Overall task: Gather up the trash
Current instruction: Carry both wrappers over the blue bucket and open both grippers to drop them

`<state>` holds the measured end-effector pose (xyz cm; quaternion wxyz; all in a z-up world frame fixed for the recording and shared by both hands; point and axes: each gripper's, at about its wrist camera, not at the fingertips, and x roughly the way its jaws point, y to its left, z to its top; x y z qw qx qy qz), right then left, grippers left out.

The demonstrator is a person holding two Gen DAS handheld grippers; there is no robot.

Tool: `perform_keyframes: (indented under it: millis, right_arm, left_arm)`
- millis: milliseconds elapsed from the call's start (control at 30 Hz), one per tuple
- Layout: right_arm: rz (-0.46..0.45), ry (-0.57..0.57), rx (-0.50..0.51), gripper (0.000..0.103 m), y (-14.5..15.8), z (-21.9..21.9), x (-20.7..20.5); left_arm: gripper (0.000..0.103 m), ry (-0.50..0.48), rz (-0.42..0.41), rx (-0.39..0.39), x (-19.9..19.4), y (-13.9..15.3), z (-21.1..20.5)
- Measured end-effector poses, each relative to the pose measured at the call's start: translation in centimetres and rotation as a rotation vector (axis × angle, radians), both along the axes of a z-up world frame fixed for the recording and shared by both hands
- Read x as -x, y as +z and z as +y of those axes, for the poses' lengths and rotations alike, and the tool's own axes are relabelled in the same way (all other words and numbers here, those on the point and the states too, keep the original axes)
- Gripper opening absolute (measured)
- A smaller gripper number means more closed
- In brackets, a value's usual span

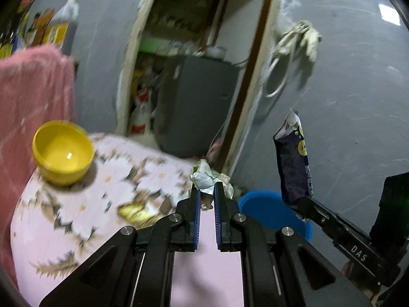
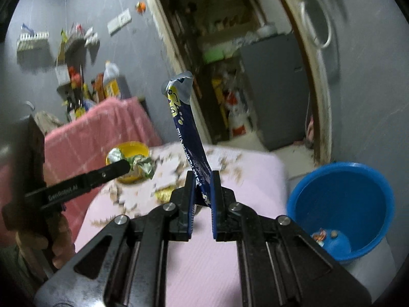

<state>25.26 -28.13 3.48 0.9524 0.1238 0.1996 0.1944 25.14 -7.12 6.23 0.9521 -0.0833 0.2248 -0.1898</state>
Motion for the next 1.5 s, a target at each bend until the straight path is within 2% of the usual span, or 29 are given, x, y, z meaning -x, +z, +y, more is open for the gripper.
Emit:
perform_keyframes:
  millis: [267,500,667,800,1067,1133,1200,1267,1367,1500]
  right_arm:
    - [-0.125,-0.122,-0.018,0.037,3.5,-4.6,1.0]
    - [-0.172,-0.244,0.023,0.037,4.4,-8.8,0.9]
    - [-0.156,-0.304,0.024,0.037,3.8,-11.7,0.5]
    - [-0.111,-0.342,0.023,0.037,2.5,-13.8,-0.4]
    - [0.035,-0.385,-0.012,0.038,-1.8,-16.9,-3.2]
    - [0.091,-0.401,-0.010,0.042,-3.1,-17.3,-4.2]
    - [0.131,-0.411,-0.013,0.043,-4.0,-17.6,-4.9]
    - [0.160,-0.418,-0.004,0.047,-5.0,-17.8,-5.4]
    - [0.189,-0.418,0.002,0.056,-6.1,-17.9,-5.8]
    - [0.213,-0.421,-0.010,0.059,-7.0,-18.2,-5.9]
  left_arm:
    - [0.007,-0.101,-0.117,0.025,-1.1,3.2,-5.5]
    - [0.008,-0.204,-0.142,0.019,-2.9,3.9,-11.0]
    - [0.008,-0.257,-0.103,-0.003,-4.7,2.6,-14.5]
    - [0.008,-0.282,-0.040,-0.041,-6.6,0.9,-17.2]
    - [0.009,-0.297,0.180,-0.064,-11.4,-3.5,-20.6]
    - [0.016,-0.292,0.226,-0.094,-12.4,-4.7,-21.0]
    - [0.037,-0.298,0.261,-0.107,-13.1,-5.9,-21.3]
    - [0.041,-0.302,0.273,-0.094,-13.4,-6.9,-21.3]
    - [0.041,-0.295,0.285,-0.122,-13.7,-8.1,-21.3]
    - [0.042,-0.282,0.302,-0.135,-13.9,-9.1,-21.0]
